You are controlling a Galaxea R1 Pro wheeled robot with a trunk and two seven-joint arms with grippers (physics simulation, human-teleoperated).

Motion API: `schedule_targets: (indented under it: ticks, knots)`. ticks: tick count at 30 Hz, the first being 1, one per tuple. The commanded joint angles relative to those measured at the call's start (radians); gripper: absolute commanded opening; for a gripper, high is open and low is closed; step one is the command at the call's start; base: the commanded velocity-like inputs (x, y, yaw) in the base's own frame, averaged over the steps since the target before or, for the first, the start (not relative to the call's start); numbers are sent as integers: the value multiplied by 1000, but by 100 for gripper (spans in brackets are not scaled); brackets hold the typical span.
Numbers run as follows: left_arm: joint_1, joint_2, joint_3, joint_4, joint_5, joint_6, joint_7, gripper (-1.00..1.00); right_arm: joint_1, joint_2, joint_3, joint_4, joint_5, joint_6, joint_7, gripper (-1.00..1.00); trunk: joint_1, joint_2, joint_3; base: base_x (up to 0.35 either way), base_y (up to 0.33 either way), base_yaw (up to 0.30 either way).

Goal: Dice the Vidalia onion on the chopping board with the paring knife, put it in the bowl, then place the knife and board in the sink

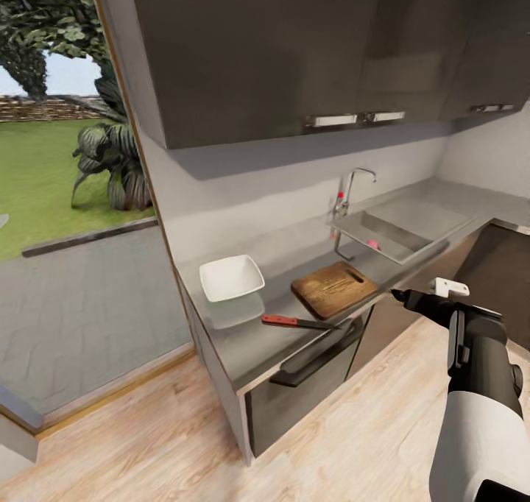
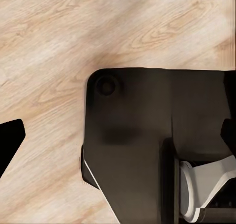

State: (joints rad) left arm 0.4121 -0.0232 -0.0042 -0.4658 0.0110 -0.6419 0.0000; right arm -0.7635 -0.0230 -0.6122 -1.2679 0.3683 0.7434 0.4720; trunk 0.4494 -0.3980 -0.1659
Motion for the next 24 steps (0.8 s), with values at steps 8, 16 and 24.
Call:
schedule_targets:
  ticks: [8, 16, 24]
  knots:
    - [1, 0, 0, -2, 1, -1, 0, 100, -1, 0, -1, 1, 9, 1, 10, 100, 1, -2, -2, 0, -324, 0]
    - [1, 0, 0, 0, 1, -1, 0, 100, -1, 0, -1, 23, 8, -5, 12, 100, 1, -2, -2, 0, -324, 0]
    - [1, 0, 0, 0, 1, -1, 0, 100, 0, -9, -5, 215, 60, -153, 11, 100, 1, -2, -2, 0, -324, 0]
